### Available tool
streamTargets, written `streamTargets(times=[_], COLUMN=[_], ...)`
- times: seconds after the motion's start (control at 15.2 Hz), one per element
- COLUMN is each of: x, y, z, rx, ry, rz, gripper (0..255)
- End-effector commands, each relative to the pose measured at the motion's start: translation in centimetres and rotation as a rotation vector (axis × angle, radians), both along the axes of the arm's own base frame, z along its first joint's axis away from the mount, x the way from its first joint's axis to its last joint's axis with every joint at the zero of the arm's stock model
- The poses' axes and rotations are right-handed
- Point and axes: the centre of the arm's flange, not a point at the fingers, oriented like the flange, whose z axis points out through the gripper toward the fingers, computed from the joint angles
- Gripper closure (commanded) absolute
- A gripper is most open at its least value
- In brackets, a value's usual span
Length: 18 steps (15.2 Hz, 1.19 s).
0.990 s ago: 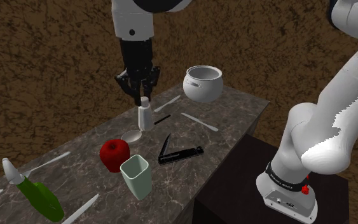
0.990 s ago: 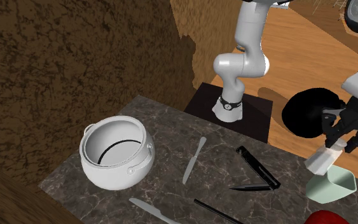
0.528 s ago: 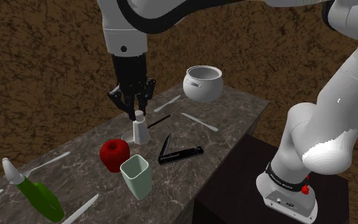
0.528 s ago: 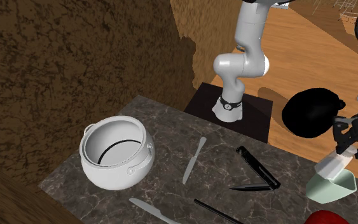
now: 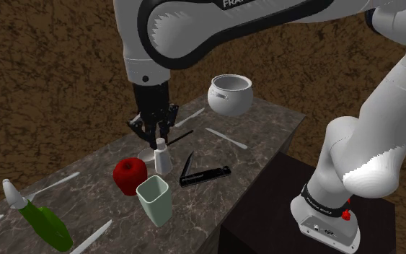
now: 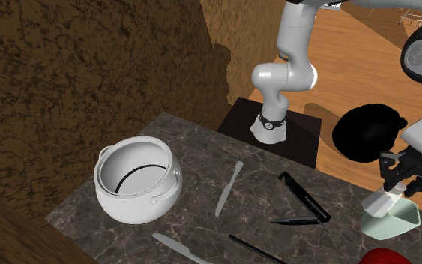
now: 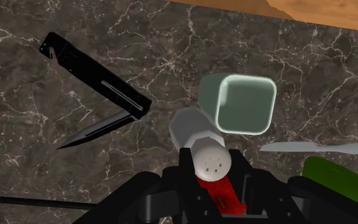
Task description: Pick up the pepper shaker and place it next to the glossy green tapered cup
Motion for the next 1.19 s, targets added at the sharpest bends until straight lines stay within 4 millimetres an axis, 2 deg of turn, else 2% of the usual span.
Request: streamTargets(times=[0.0,1.12], x=[0.0,0.0], y=[0.1,0.1], z=[-1.1,-10.1], rx=[0.000,0.000], ry=[-0.001,-0.001], rz=[0.000,0.000], gripper=[255,255])
